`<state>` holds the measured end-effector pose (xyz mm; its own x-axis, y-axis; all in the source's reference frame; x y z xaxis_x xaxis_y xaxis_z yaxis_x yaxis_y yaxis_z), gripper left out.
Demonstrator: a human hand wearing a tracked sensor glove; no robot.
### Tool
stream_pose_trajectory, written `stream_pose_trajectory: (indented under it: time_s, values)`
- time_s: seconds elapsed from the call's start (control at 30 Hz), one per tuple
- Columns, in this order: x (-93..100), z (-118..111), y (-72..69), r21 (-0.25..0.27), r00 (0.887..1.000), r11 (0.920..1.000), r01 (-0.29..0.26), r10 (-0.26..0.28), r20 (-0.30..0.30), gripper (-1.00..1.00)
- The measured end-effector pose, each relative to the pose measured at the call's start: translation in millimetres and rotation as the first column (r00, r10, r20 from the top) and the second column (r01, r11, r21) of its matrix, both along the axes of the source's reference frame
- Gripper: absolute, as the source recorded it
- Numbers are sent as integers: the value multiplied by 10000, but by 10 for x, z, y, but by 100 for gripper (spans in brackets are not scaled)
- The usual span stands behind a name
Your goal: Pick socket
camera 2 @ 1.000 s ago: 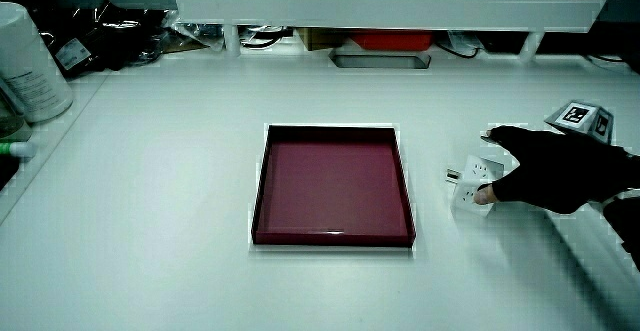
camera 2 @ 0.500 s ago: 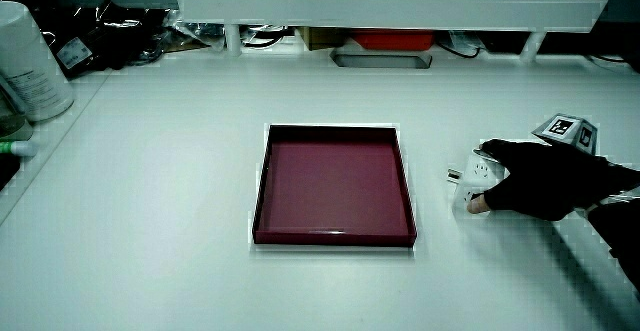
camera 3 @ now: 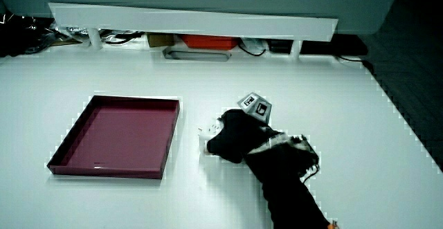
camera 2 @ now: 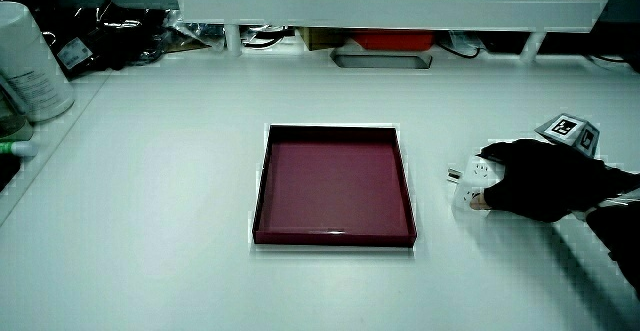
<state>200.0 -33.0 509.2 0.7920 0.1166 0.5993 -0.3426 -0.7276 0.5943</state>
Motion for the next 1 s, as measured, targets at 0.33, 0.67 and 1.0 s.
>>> stream_pose_trajectory:
  time_s: [0.33,0.67,1.0]
  values:
    - [-26,-103,2,429,9997,9989,165,-173,195,100]
    - [-230,-469,-46,-180,9890,9989,437,-407,1419,100]
    - [-673,-755,-131,151,9734,9948,1012,-1021,2050,100]
